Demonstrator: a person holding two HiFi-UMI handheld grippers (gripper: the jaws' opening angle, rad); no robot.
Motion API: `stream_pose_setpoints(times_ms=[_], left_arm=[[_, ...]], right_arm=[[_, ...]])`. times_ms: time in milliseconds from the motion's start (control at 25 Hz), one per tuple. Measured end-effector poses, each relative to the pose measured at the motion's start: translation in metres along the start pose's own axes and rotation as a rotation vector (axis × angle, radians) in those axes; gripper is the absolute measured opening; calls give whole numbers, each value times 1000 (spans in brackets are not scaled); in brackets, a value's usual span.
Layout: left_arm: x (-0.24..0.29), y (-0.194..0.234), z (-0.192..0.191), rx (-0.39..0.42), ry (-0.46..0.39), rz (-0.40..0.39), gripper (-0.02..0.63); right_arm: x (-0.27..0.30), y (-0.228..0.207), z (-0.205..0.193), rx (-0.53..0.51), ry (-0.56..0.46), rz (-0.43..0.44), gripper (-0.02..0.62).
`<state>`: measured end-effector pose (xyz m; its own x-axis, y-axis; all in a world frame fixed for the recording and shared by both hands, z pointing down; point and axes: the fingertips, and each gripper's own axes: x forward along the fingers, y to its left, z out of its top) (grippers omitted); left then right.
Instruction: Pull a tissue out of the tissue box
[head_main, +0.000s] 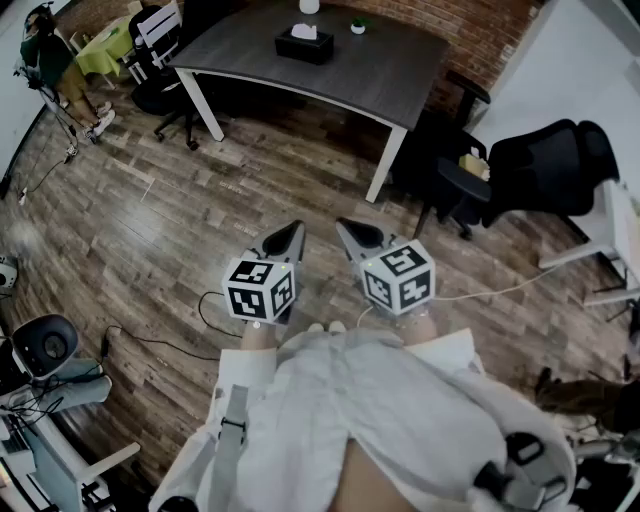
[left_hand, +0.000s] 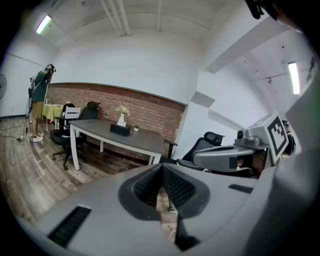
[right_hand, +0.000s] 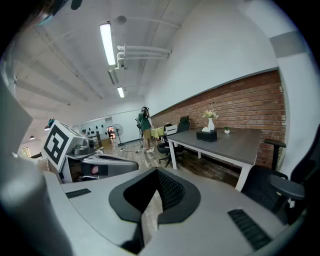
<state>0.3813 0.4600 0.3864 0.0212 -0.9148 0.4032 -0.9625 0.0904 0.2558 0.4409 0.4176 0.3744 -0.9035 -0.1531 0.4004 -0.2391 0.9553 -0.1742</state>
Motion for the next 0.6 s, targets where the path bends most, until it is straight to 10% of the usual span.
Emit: stream_pose_setpoints(times_ms=[600], left_arm=[[2, -20, -20, -48, 16, -49, 5]], right_arm=[[-15, 2, -15, -4, 0, -16, 2]])
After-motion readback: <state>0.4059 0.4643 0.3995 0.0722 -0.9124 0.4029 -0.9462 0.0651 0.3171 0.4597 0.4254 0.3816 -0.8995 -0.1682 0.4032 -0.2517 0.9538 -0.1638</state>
